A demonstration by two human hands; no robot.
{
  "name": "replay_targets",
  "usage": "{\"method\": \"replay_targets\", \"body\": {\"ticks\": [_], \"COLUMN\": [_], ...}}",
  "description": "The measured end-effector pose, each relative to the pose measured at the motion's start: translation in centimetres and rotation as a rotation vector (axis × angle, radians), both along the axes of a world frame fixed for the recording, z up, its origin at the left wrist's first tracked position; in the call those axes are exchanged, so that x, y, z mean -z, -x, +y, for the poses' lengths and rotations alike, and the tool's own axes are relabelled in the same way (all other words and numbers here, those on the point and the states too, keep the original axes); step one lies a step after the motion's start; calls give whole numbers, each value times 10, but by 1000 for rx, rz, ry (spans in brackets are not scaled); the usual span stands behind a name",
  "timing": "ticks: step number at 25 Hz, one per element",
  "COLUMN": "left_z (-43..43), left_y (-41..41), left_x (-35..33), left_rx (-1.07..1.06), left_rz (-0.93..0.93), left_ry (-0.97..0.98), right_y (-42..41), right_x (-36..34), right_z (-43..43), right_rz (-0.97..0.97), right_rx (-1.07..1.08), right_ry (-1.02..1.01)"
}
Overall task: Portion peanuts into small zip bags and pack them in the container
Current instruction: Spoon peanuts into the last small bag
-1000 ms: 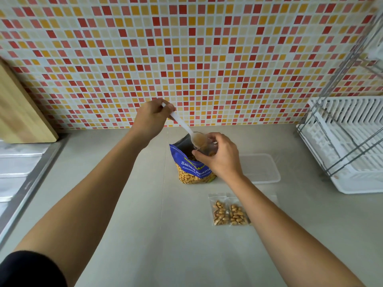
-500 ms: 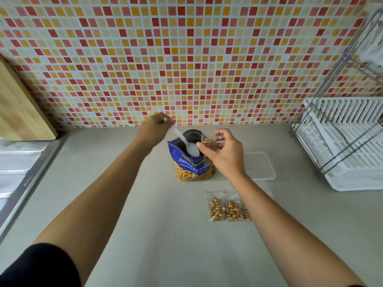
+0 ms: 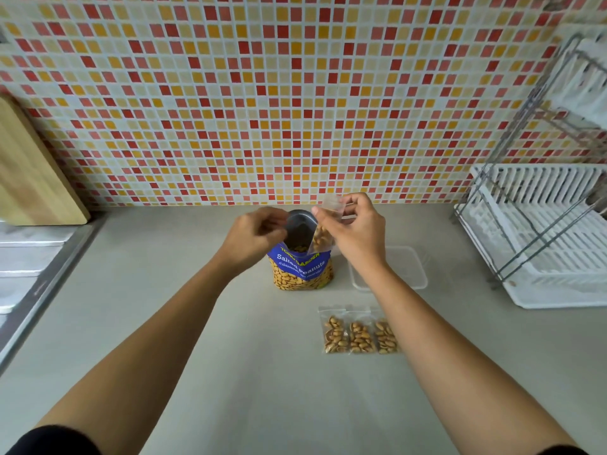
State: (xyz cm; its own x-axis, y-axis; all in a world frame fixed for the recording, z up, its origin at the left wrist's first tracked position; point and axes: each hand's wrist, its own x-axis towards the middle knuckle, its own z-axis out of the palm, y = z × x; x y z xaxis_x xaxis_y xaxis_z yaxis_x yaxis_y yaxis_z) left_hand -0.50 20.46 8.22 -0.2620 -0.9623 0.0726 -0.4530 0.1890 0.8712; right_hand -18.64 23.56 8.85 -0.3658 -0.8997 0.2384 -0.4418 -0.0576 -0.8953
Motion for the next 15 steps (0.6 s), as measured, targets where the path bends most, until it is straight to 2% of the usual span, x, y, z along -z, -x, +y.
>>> {"method": "replay_targets", "body": {"ticks": [3, 6, 8, 11, 15], "left_z": [12, 14, 16, 25, 39], "left_y": [9, 14, 14, 17, 25], "left_x": [5, 10, 11, 7, 10], "left_rx": [117, 116, 83, 100, 113], "left_rz": [15, 243, 303, 325, 318], "left_ry": [-102, -201, -250, -284, -287], "right_y": [-8, -9, -1, 12, 27], "right_x": [-4, -7, -8, -6, -5], "right_z": [0, 0, -3, -6, 1], "right_rz": [-88, -115, -155, -200, -180], "right_rx": [-39, -100, -204, -346, -399], "right_ry": [-26, -52, -99, -151, -168]}}
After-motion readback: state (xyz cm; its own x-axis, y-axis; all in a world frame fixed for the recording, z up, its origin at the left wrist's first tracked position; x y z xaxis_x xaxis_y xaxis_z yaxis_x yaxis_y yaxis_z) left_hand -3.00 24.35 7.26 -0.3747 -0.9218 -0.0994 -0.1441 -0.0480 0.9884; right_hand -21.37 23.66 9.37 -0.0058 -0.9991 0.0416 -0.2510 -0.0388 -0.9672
